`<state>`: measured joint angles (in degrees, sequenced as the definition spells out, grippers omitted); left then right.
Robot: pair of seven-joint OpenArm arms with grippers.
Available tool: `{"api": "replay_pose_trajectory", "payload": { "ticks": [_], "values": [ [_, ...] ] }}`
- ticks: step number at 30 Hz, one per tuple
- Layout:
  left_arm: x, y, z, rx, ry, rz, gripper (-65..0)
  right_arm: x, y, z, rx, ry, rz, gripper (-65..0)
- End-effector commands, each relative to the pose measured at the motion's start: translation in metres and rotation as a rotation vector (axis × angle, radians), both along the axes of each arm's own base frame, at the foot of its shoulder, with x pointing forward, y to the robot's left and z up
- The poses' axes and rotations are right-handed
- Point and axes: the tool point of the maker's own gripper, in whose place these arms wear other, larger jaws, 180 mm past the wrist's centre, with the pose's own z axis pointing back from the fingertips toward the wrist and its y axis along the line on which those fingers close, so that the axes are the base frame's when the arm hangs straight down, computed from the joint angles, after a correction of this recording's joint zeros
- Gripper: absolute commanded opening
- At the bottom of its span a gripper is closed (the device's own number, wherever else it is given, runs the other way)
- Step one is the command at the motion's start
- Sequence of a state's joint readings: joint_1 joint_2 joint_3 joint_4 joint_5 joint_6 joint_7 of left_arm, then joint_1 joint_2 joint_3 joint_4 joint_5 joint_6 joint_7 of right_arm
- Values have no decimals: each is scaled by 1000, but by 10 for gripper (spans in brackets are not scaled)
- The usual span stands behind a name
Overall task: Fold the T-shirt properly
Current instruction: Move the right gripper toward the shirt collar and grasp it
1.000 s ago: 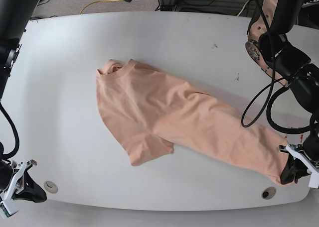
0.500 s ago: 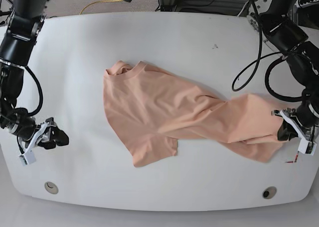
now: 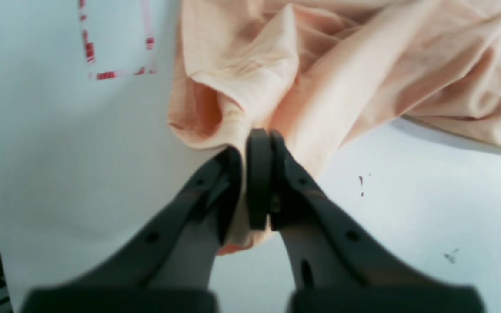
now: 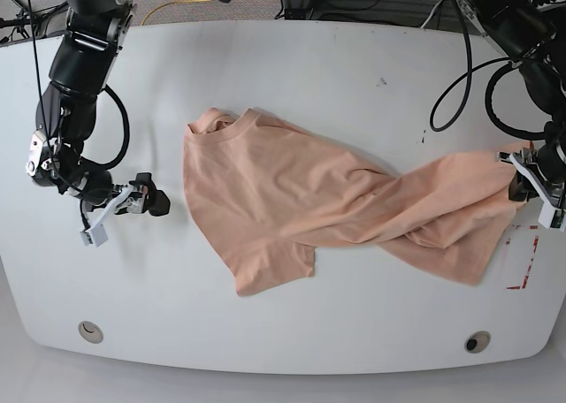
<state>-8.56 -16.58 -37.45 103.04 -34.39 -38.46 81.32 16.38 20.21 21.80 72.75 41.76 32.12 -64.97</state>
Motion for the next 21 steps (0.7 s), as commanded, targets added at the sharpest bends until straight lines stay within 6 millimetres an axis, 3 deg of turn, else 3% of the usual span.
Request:
{"api": "replay_pose_trajectory", "payload": {
  "ticks": [1,4,9,21],
  "values": [
    [0,0,10,15,-39,-16,-650,9,0,6,46,-51,-24,-40],
    [-6,1,2,13,-15,-14,-650,4,6,-6,78,-38,-41,-52],
    [-8,1,-1,13,-4,-14,-650,6,23,-10,117,-41,-38,-114],
    [-10,0,-3,12,2,-16,-650,4,55,-50,261,22,-97,-114]
  ]
}}
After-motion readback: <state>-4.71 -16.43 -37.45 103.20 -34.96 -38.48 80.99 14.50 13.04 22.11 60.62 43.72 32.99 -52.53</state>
